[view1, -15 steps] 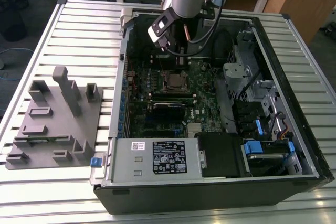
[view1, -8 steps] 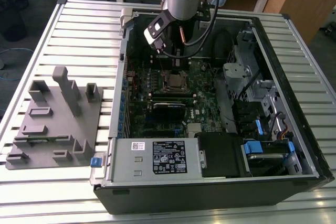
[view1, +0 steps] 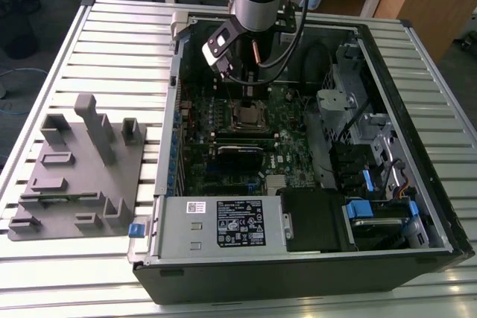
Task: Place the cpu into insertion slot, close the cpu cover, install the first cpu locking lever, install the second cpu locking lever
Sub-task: 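Close the cpu cover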
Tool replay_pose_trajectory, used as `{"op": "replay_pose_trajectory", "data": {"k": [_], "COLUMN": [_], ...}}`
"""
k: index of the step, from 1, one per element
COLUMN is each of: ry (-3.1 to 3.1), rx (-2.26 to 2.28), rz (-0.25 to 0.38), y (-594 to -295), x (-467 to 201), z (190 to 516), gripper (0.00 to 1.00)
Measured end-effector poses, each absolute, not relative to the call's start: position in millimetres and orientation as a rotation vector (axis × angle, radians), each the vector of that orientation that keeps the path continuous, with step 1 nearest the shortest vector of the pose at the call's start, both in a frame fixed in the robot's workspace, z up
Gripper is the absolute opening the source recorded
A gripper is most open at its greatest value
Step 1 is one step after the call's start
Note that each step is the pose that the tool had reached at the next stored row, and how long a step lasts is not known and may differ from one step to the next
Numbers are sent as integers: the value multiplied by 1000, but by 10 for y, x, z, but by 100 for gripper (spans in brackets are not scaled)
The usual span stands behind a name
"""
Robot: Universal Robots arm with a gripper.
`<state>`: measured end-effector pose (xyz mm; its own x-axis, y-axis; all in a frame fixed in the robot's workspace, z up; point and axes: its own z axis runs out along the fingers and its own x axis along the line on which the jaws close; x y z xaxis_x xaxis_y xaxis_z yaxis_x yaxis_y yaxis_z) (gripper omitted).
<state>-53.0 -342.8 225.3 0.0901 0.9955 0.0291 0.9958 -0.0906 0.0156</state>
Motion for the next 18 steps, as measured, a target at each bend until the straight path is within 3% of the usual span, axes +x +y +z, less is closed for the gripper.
{"op": "replay_pose_trajectory", "data": {"k": [18], "ry": [-2223], "rx": [-2206], "rz": [-49], "y": [-3428], "x": [-532], "z": [2247], "gripper": [11]}}
